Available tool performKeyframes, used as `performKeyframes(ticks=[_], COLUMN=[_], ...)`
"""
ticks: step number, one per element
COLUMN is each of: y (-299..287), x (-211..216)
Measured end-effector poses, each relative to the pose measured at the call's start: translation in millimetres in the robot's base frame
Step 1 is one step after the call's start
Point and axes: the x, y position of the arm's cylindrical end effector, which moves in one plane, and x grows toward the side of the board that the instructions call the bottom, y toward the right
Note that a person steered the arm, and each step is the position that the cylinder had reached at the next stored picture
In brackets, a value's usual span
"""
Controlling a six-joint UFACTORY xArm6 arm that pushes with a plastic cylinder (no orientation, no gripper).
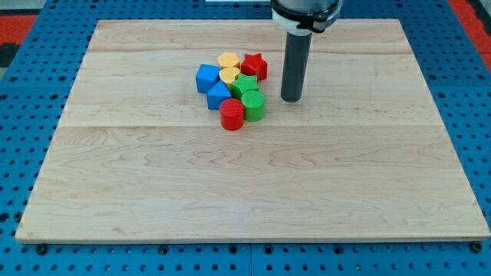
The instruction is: Push the red star and the yellow hexagon towards slightly left
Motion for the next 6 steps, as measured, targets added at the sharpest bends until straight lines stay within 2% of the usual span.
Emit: performKeyframes(ticks=[2, 3, 5, 6], y=[-3, -29, -138, -96], x=[-1, -37, -113, -152])
